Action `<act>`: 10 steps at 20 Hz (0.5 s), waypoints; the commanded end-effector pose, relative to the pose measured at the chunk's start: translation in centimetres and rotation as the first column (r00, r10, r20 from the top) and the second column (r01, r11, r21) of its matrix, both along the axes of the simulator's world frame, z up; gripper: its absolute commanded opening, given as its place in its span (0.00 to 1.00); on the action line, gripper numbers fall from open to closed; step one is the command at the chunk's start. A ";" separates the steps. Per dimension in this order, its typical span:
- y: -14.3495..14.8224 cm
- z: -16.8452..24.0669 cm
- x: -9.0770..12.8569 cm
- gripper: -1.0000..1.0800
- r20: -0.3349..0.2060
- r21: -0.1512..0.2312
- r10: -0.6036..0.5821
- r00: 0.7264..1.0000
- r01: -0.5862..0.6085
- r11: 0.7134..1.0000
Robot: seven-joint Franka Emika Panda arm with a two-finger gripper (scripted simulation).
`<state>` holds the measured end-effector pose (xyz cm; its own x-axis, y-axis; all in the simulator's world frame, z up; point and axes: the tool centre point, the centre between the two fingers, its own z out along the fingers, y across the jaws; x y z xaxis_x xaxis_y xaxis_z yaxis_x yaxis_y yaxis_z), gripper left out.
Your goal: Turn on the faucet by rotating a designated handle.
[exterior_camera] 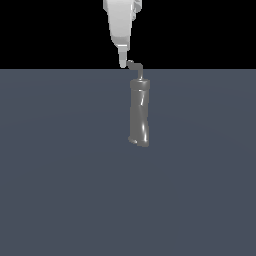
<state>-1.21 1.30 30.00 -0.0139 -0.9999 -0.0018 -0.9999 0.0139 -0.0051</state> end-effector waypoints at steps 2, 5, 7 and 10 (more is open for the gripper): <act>-0.7 0.0 -0.1 0.00 -0.001 -0.002 -0.001 1.000 0.001 1.000; -2.8 0.0 -0.4 0.00 -0.002 -0.002 -0.004 1.000 0.004 1.000; -4.2 0.0 -0.6 0.00 -0.003 -0.002 -0.006 1.000 0.006 1.000; -6.3 0.0 -0.9 0.00 -0.004 -0.002 -0.008 1.000 0.008 1.000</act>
<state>-1.87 -1.96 29.99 0.0113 -0.9999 -0.0040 -0.9999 -0.0113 -0.0013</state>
